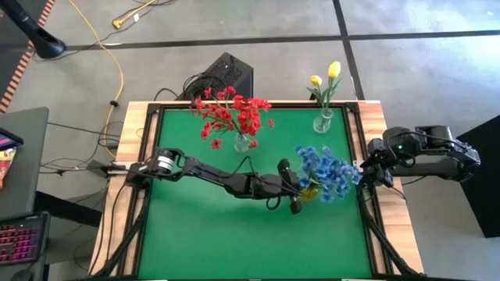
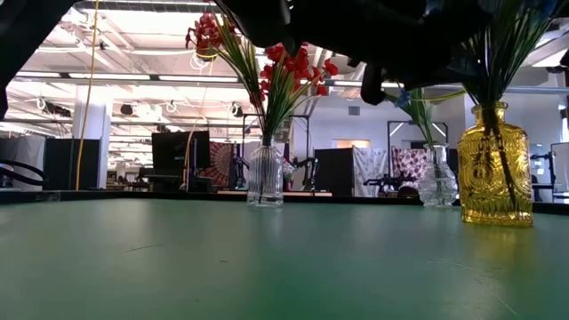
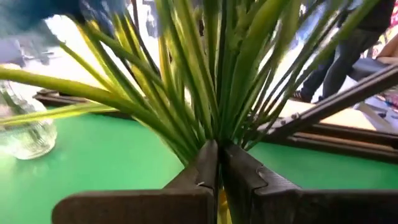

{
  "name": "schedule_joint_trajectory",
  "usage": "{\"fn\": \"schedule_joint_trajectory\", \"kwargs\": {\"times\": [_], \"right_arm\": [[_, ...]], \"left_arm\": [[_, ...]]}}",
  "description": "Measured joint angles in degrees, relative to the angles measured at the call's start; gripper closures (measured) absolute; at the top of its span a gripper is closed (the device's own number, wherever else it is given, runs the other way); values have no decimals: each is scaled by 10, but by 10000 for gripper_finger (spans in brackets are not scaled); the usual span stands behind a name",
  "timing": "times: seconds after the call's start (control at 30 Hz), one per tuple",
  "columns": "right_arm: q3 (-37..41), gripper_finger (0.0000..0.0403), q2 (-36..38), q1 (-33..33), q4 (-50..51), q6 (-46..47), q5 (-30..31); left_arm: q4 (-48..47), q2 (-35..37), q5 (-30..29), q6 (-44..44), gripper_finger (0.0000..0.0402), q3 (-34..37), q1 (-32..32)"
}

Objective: Sort flowers into vase by color
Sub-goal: Put the blue flowers into the yellow transparent vase

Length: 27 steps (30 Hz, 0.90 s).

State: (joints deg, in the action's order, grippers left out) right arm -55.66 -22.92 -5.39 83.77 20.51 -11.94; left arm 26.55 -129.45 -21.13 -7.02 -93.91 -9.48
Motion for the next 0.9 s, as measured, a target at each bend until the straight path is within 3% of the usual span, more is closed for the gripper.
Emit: {"fn": "schedule_joint_trajectory", "kwargs": {"times": [0.7,0.9], "right_arm": [[0,164,0,0,0,0,0],[0,164,0,0,0,0,0]], "left_arm": [[-25,-19,30,-23,400,-1,2],[-32,-19,45,-4,367,0,3]]}}
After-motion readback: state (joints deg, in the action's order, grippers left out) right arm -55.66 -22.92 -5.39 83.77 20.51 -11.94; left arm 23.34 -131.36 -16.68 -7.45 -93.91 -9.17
